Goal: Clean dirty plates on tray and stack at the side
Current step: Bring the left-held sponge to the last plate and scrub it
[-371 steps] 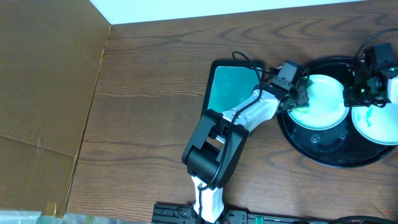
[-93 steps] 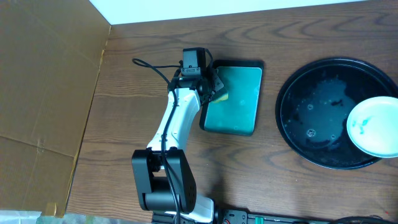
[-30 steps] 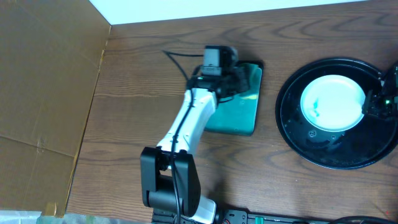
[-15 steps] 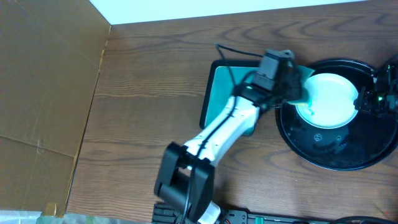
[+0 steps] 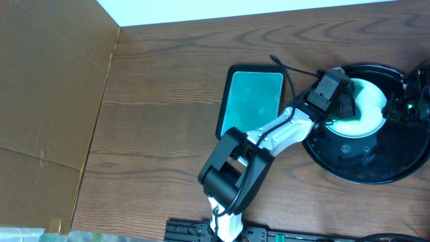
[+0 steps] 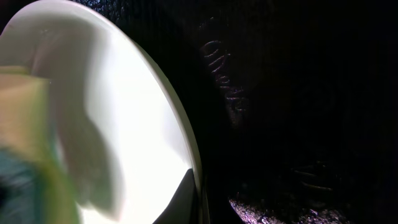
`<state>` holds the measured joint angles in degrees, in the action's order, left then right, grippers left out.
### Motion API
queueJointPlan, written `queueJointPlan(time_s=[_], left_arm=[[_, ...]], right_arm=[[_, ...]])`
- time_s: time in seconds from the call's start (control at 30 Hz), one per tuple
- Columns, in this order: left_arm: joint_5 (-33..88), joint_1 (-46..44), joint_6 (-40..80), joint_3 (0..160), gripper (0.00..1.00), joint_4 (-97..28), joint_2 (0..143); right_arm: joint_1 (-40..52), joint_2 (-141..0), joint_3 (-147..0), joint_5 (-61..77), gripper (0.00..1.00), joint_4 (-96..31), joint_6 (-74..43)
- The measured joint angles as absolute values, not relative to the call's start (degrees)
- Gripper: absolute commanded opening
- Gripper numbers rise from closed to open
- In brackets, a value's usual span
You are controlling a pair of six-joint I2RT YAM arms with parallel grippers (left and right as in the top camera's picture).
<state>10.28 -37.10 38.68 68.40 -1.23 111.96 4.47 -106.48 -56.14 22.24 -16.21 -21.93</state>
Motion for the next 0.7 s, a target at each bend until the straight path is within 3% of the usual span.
queueJointPlan(time_s=[0.2,0.5,0.7], left_arm=[[9.08,-37.08,38.98,68.42,0.07,-1.02,115.02],[-5.19,-37.47,37.87,69.58,0.07,-7.42,114.54],[-7.77,-36.69,35.57,69.58,0.07,-8.82,112.66]], right_arm=[[4.47,-106.48,-56.14,22.24,0.01,-16.19,-21.93],[4.64,-106.48,-56.21,22.17,0.01,-16.27,-21.96],[5.06,-106.48,-56.25,22.26,0.01,-16.53,-22.15]])
